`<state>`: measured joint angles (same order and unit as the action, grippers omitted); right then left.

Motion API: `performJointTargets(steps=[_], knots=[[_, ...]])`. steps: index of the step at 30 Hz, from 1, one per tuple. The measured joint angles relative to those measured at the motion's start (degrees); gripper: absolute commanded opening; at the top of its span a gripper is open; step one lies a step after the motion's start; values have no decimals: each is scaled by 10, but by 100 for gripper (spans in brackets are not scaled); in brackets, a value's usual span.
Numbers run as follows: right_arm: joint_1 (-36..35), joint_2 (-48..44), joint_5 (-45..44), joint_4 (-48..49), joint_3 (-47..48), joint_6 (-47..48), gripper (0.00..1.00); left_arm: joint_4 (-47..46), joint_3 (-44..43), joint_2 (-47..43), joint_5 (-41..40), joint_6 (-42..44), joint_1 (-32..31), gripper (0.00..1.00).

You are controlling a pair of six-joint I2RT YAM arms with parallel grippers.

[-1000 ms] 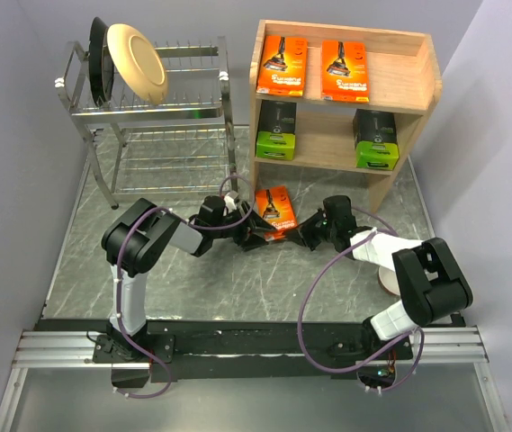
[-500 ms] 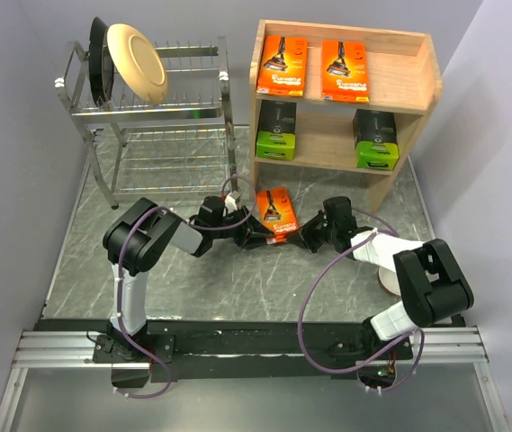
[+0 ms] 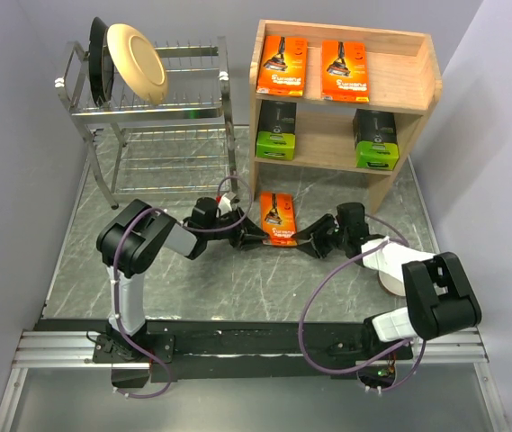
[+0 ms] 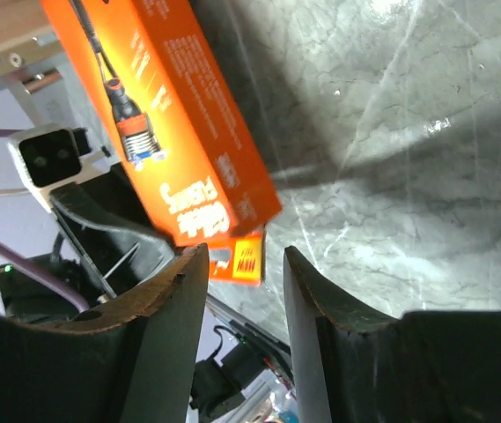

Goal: Place and organize the shaving razors onto the shelf

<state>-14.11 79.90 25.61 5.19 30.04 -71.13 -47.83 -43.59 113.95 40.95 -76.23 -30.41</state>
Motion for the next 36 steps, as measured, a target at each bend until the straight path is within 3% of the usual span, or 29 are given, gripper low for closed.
performJointTargets(steps=[6, 11, 21, 24, 30, 36], knots=[[0, 31, 11, 54, -13, -9, 47, 0, 2, -9, 3, -11, 0, 34], [0, 56, 23, 100, -23, -25, 39, 1, 2, -9, 2, -14, 0, 36], [1, 90, 31, 151, -22, -57, 58, -9, 3, -9, 3, -37, 0, 36], [1, 92, 34, 156, -22, -65, 57, -17, 3, -9, 10, -55, 3, 38], [1, 102, 42, 179, -20, -80, 45, -34, 3, -9, 23, -77, 10, 37], [1, 125, 51, 198, -9, -100, 57, -42, 3, -9, 24, -90, 17, 36]])
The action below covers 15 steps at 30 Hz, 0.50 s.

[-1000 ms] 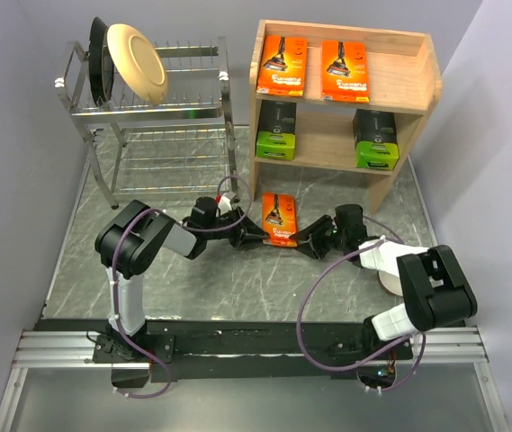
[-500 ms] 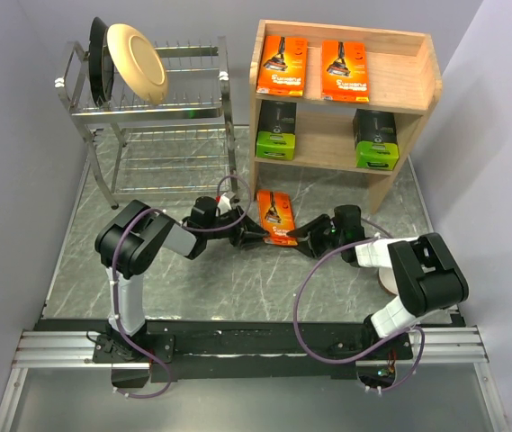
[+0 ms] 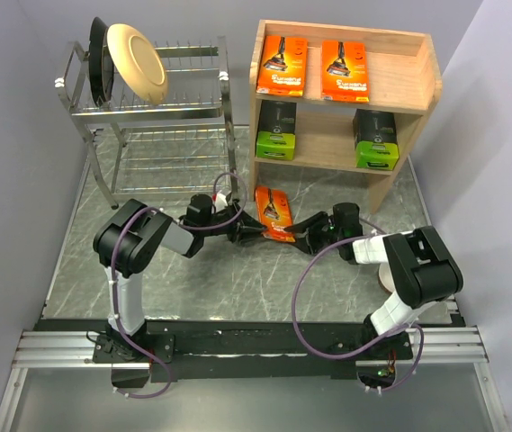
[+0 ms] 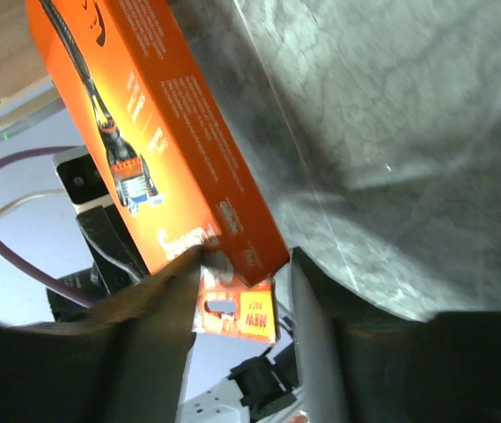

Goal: Place and organize the shaving razors onto the shelf

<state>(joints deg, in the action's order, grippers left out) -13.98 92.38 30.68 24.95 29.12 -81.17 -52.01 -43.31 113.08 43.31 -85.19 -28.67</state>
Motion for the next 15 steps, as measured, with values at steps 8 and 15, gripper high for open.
performJointTargets(steps=[8, 15], knots=[[-2, 9, -5, 3, 8, -16, 58, -5, 0, -3, 10, -26, 4, 37], [-8, 9, 1, 10, 18, -26, 34, -7, 13, -18, -1, -36, 11, 38]])
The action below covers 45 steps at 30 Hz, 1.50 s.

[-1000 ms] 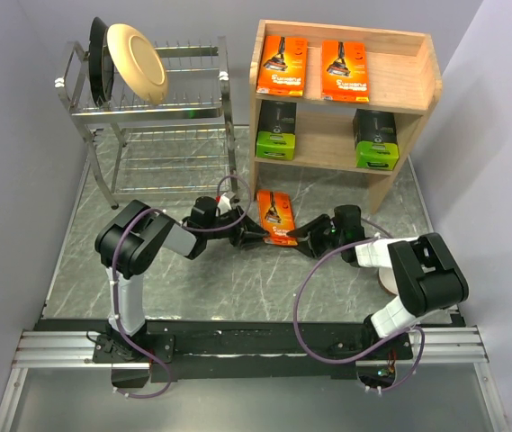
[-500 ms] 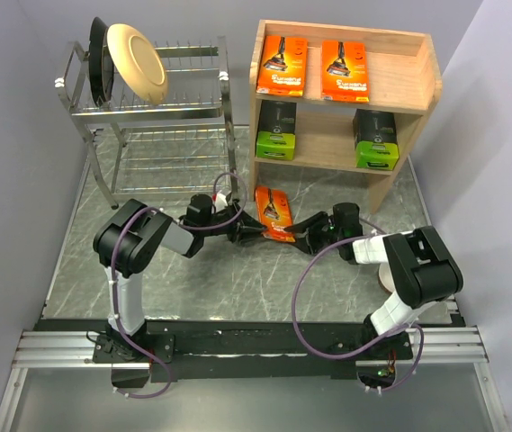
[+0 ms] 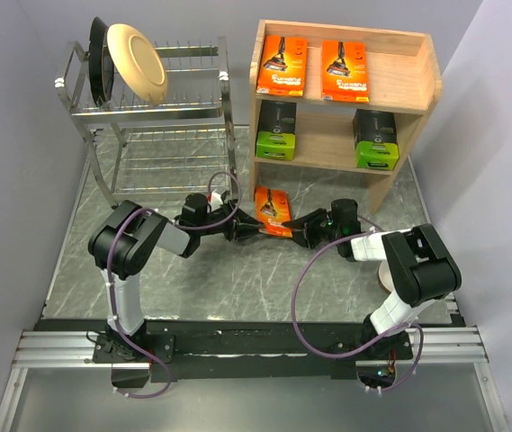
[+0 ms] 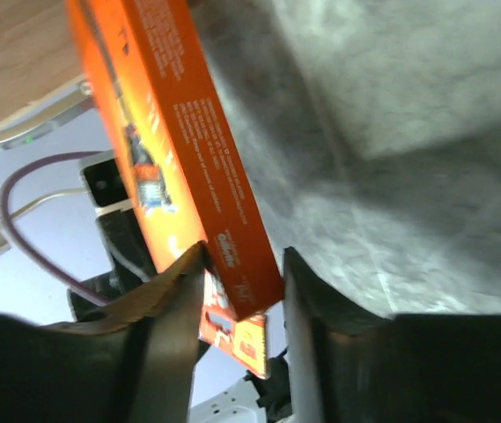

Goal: Place and organize the shaving razors onto the shelf

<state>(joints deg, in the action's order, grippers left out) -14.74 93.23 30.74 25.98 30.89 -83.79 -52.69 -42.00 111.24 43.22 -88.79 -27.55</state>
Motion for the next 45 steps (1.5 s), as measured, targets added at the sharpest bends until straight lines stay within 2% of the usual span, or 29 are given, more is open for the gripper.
performJointTargets(steps=[2, 3, 4, 5, 7, 8, 12, 15, 19, 23, 26, 29, 34, 37, 41, 45], knots=[[0, 0, 0, 9, 6, -1, 29, 0, 4, 0, 0, -2, 3, 39], [0, 0, 0, 14, 10, -1, 22, 0, 5, 0, 3, -5, 3, 40], [-1, -1, 0, 19, 11, 3, 19, -1, 5, -1, 7, -7, 2, 44], [-2, -3, -1, 20, 12, 7, 17, -3, 5, -2, 10, -7, 0, 55], [-3, -8, -2, 17, 11, 14, 11, 1, 5, -11, 12, -6, -2, 69], [-3, -14, -3, 14, 10, 21, 11, 8, 5, -18, 14, -3, -3, 85], [-1, -43, -2, -8, 8, 47, 8, 62, 5, -58, 14, 21, 0, 98], [11, -74, 7, -41, 7, 82, 6, 117, 3, -92, 22, 62, 17, 99], [43, -132, 44, -118, 11, 162, 6, 232, -18, -137, 49, 172, 71, 99], [81, -202, 113, -240, 43, 277, 6, 317, -12, -192, 71, 256, 141, 99], [111, -256, 185, -336, 88, 383, 6, 344, 18, -237, 70, 290, 172, 99], [132, -293, 249, -435, 151, 494, 6, 364, 45, -273, 70, 321, 174, 99], [140, -335, 335, -553, 260, 626, 6, 390, 49, -287, 69, 367, 179, 99], [140, -358, 370, -566, 299, 640, 4, 402, 45, -285, 69, 383, 191, 99], [149, -382, 396, -488, 329, 569, 0, 405, 29, -269, 64, 397, 198, 99], [192, -343, 394, -437, 449, 503, 0, 405, 24, -255, 64, 401, 199, 99]])
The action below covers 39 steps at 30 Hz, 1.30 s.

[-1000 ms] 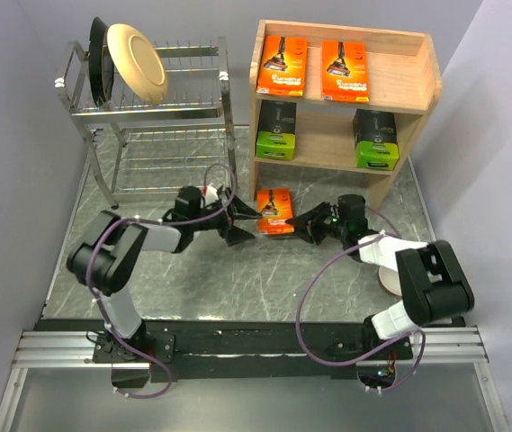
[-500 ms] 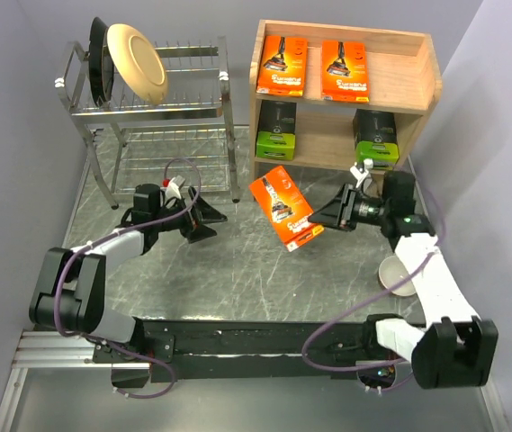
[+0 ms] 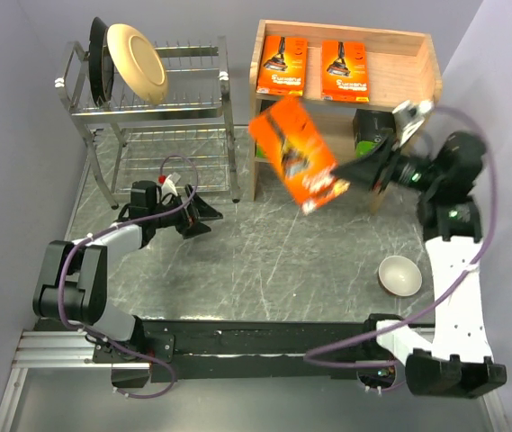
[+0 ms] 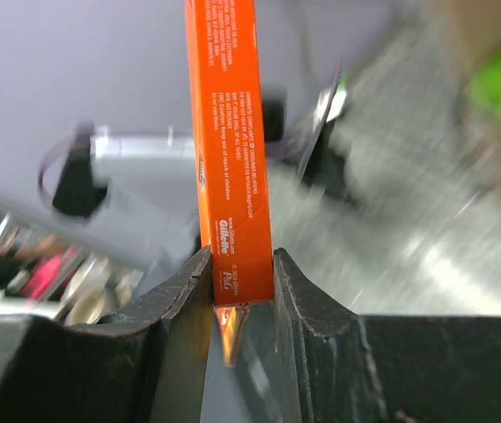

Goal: Place and organize the shaving razors onto the shelf

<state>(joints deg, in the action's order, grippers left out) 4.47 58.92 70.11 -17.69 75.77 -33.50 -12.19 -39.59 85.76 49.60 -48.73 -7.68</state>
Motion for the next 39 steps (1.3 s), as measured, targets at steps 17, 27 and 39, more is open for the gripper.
performJointTargets(steps=[17, 27, 39], knots=[[289, 162, -130, 35, 167, -198, 0, 13, 0, -6, -19, 44, 0, 100], [293, 211, -163, -33, 236, -193, 10, 26, 0, -7, -23, 56, 0, 99], [277, 225, -138, -53, 243, -194, 7, 35, 0, -7, -30, 64, 0, 99]])
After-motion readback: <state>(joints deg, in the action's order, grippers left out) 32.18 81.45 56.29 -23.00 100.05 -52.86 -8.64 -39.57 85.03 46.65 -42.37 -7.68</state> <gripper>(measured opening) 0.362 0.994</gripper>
